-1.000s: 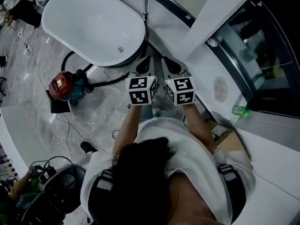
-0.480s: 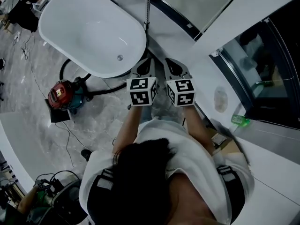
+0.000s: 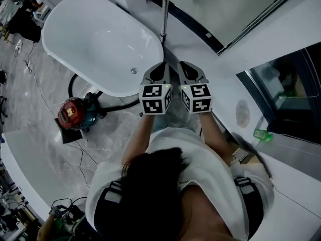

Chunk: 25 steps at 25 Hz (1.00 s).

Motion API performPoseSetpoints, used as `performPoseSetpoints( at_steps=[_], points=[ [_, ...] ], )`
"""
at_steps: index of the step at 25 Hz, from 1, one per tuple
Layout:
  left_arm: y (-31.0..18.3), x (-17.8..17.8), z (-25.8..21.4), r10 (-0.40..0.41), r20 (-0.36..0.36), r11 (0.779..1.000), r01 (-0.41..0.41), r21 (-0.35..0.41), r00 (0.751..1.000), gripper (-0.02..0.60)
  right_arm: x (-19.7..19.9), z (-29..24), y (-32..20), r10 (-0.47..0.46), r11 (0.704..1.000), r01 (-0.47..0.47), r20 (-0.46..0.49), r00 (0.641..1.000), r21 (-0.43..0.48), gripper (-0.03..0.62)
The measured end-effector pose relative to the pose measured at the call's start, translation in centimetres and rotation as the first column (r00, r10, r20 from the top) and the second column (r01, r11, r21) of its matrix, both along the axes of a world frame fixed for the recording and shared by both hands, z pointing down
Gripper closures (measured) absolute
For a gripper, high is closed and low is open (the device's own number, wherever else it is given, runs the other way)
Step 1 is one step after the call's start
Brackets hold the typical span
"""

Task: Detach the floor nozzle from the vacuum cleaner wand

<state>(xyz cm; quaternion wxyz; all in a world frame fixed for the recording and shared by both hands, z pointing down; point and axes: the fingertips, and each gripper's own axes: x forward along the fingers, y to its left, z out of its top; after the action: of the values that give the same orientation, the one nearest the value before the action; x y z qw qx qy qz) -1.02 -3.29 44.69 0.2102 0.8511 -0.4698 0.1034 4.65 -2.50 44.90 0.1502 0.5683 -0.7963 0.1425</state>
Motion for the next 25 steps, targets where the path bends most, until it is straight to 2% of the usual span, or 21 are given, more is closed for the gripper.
performPoseSetpoints(
  at_steps=[15, 20, 25],
  points=[
    [-7.6, -3.2, 0.2, 0.054, -0.009, 0.999, -0.054, -0.005, 0.999, 0.578, -1.9, 0.5, -6.4, 0.082, 0.996, -0.082, -0.015, 0.997, -0.016, 0.579],
    [-8.6, -3.0, 0.3, 0.069, -0.015, 0.998, -0.069, -0.008, 0.998, 0.578, -1.1, 0.9, -7.1, 0.142, 0.989, -0.143, -0.026, 0.99, -0.045, 0.579],
    [-8.3, -1.9, 0.4, 0.104, -0.014, 0.995, -0.104, -0.004, 0.994, 0.578, -1.0, 0.6, -7.3, 0.145, 0.989, -0.146, -0.029, 0.989, -0.036, 0.579]
  ],
)
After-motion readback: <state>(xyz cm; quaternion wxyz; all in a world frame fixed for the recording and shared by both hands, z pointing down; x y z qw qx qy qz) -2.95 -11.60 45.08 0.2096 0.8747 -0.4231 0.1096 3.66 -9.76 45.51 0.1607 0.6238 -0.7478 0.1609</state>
